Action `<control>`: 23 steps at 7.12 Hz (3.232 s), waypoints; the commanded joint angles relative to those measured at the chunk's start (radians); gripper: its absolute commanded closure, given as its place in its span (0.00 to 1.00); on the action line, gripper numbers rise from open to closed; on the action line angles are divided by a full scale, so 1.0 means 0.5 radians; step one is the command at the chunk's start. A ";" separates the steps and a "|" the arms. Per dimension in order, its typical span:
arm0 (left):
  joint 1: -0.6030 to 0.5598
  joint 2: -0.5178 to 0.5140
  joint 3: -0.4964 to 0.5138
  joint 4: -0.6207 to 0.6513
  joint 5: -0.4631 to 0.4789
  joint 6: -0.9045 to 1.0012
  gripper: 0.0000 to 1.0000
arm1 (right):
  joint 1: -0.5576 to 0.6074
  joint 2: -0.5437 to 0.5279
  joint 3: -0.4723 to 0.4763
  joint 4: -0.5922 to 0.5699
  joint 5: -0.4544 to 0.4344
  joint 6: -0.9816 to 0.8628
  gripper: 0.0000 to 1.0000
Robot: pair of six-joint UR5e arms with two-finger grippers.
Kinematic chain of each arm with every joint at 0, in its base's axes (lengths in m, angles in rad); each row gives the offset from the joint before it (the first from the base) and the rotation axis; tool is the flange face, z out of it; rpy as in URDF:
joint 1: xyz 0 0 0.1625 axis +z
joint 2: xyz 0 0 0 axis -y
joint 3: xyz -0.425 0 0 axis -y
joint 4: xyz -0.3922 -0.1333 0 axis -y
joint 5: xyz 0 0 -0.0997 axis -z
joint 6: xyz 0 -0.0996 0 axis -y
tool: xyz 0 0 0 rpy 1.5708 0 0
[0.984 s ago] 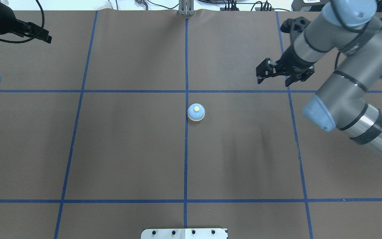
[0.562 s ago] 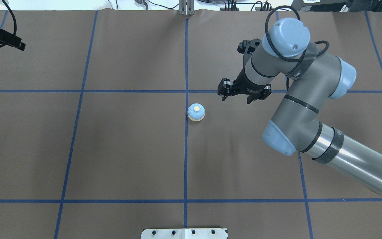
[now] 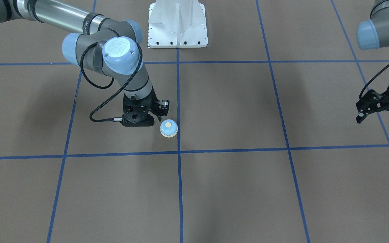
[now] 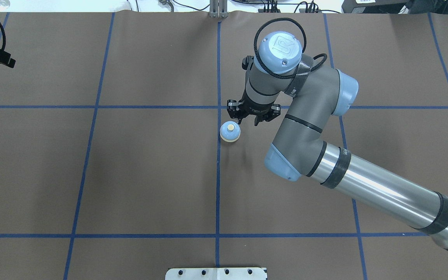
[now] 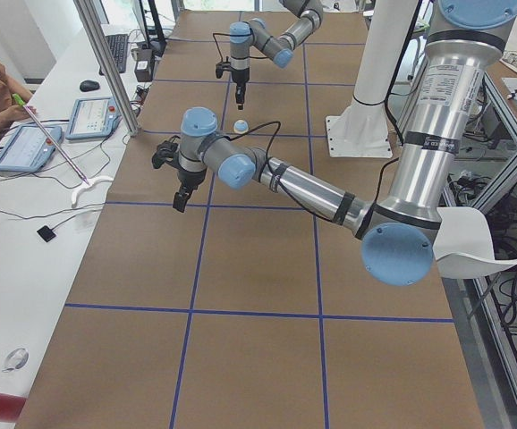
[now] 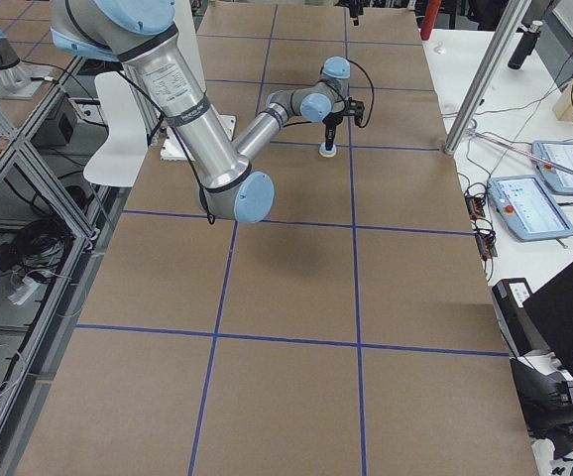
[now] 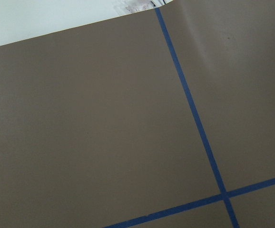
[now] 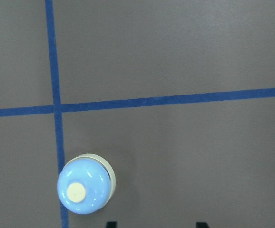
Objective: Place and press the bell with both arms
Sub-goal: 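Move the right gripper above the bell's top button, then lower the right gripper to press the bell's button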
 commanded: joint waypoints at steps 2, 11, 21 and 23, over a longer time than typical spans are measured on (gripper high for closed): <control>-0.026 -0.014 -0.215 0.711 0.013 0.274 0.00 | -0.045 0.101 -0.083 0.000 -0.062 0.001 0.68; -0.054 0.013 -0.201 0.747 0.032 0.416 0.00 | -0.045 0.233 -0.289 0.010 -0.130 0.019 1.00; -0.057 0.013 -0.198 0.744 0.032 0.416 0.00 | 0.043 0.212 -0.179 -0.012 0.023 0.013 0.77; -0.072 0.023 -0.204 0.747 0.035 0.419 0.00 | 0.092 -0.001 0.217 -0.252 0.042 -0.023 0.00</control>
